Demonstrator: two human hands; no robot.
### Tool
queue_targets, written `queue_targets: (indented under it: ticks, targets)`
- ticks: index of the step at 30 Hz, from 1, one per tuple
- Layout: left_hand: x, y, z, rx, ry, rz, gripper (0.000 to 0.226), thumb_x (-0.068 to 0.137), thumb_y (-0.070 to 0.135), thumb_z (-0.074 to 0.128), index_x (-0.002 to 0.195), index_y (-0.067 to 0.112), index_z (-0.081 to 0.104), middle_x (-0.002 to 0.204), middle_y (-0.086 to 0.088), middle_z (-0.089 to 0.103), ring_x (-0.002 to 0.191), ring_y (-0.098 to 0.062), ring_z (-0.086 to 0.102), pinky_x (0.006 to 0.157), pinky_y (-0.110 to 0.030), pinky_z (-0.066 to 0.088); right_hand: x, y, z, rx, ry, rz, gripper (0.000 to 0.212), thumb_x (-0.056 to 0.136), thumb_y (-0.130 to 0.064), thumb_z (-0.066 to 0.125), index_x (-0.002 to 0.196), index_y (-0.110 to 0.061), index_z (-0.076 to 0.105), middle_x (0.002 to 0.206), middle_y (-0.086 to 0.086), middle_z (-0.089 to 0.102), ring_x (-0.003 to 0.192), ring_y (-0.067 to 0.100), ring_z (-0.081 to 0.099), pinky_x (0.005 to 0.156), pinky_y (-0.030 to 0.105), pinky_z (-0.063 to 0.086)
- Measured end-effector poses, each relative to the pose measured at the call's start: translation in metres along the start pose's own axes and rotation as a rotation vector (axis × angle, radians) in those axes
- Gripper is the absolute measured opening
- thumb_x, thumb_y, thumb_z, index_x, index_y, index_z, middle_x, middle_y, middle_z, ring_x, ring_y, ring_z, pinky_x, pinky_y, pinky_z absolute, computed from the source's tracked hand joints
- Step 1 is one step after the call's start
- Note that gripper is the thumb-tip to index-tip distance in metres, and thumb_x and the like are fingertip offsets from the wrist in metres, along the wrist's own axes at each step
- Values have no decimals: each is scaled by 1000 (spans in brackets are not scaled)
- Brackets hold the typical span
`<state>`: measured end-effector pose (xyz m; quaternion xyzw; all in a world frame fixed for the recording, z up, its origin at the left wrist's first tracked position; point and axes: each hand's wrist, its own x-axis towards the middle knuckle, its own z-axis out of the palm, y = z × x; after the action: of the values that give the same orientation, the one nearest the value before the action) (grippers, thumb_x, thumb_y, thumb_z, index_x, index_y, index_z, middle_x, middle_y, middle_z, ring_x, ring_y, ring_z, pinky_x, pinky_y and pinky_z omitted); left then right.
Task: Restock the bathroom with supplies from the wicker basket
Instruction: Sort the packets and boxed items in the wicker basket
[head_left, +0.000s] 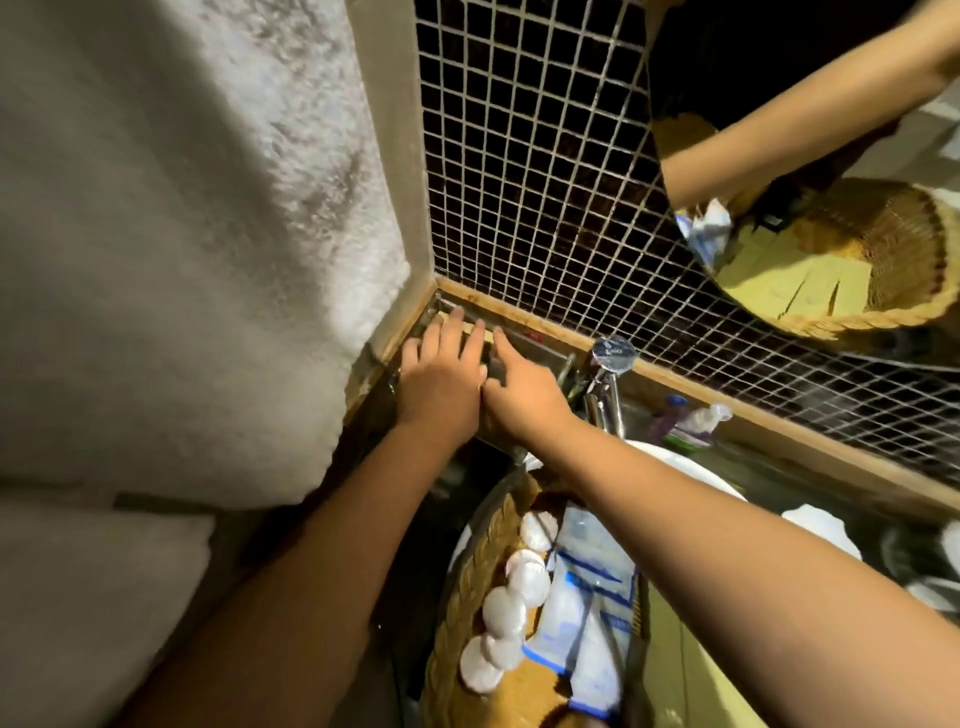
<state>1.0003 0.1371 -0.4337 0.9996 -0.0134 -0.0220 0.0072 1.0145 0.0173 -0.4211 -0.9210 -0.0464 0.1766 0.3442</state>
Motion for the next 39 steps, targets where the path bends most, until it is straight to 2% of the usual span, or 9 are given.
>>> queue_targets:
  ticks: [3, 8, 11, 14, 17, 20, 25, 30, 39]
  targets:
    - [-14, 9, -29, -69, 23, -14, 60, 104, 41, 33, 158, 27, 10, 165, -4, 17, 149, -25, 18, 115, -44, 24, -32, -6, -21, 35, 81, -138, 66, 96, -23, 48, 158, -24, 24, 146, 13, 53, 125, 28, 57, 109, 32, 41]
    - [-49, 43, -77, -214, 146, 115, 59, 100, 44, 39, 154, 21, 33, 154, -8, 40, 140, -29, 35, 110, -46, 30, -103, 14, -83, 39, 239, -284, 66, 87, -1, 57, 150, -12, 42, 129, 16, 65, 111, 17, 57, 95, 11, 35]
    - [-72, 78, -102, -231, 163, 255, 60, 97, 46, 43, 152, 22, 37, 149, -5, 45, 137, -26, 39, 107, -44, 34, -154, 36, -110, 3, 259, -241, 69, 85, -2, 58, 151, -14, 41, 146, 8, 53, 119, 13, 53, 100, -1, 20]
    - [-105, 117, -105, -280, 93, 428, 64, 96, 46, 46, 153, 21, 34, 144, -4, 49, 132, -25, 43, 102, -44, 39, -192, 59, -120, -24, 235, -127, 70, 89, -11, 60, 154, -18, 36, 148, 5, 52, 119, 18, 55, 96, 11, 29]
    - [-137, 150, -90, -349, -85, 493, 66, 96, 41, 47, 156, 22, 27, 134, -5, 58, 122, -27, 52, 95, -44, 44, -222, 81, -117, -44, 201, 14, 76, 87, -13, 62, 156, -17, 31, 156, 5, 42, 140, 21, 42, 110, 21, 27]
    - [-151, 164, -69, -283, -238, 494, 60, 95, 44, 49, 150, 23, 39, 138, -4, 56, 126, -27, 51, 101, -42, 43, -246, 103, -106, -81, 148, 121, 74, 85, -13, 63, 153, -14, 36, 153, 9, 45, 140, 24, 42, 116, 29, 28]
    - [-169, 161, -44, -45, -413, 590, 42, 92, 39, 50, 132, 28, 59, 128, -3, 61, 116, -28, 57, 94, -39, 45, -262, 127, -75, -113, -40, 329, 41, 84, -27, 66, 124, -18, 67, 112, 7, 72, 106, 27, 65, 88, 27, 48]
    - [-180, 141, -26, -51, -477, 602, 47, 91, 40, 54, 136, 30, 56, 133, -1, 59, 120, -26, 54, 97, -36, 44, -264, 138, -42, -68, -163, 479, 45, 67, -49, 80, 97, -20, 64, 93, 1, 68, 84, 20, 62, 70, 29, 49]
    - [-190, 131, -13, -84, -523, 656, 55, 89, 51, 58, 140, 30, 53, 138, 0, 57, 125, -24, 48, 104, -41, 39, -259, 154, -23, -7, -158, 578, 29, 65, -40, 73, 82, -17, 67, 82, 2, 68, 83, 20, 65, 59, 27, 45]
